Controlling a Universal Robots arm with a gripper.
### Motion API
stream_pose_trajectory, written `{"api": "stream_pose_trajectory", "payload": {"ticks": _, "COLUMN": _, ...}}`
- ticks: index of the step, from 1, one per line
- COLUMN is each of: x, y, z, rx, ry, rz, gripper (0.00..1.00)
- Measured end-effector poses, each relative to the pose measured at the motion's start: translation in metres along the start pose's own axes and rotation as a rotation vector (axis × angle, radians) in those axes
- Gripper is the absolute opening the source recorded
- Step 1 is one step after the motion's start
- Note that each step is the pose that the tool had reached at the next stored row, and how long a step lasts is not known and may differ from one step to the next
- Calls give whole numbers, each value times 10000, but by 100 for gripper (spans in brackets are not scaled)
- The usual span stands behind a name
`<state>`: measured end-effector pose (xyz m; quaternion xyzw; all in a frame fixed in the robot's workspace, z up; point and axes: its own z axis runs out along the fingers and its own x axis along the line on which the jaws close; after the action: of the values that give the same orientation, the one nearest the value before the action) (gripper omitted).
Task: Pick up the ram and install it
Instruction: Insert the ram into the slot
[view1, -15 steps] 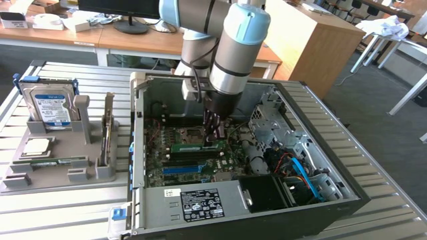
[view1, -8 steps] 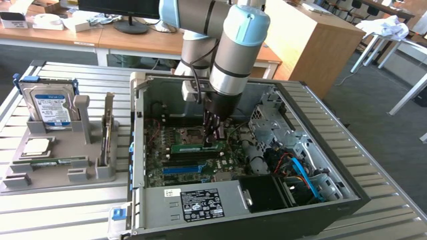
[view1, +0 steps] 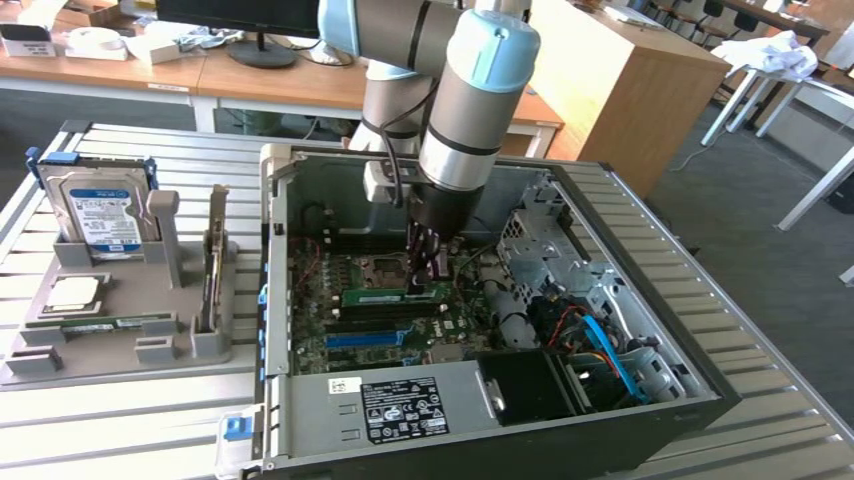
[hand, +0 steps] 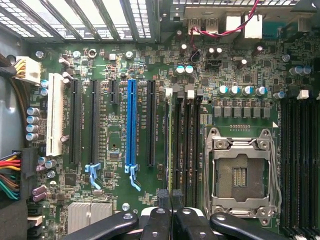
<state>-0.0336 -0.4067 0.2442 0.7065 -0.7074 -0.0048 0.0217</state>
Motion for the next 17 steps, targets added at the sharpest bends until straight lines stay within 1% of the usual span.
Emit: {"api": "stream_pose_trajectory", "payload": {"ticks": 17, "x": -1, "y": -1, "z": 23, "rx": -1, "ry": -1, "rz": 14, "gripper": 11}}
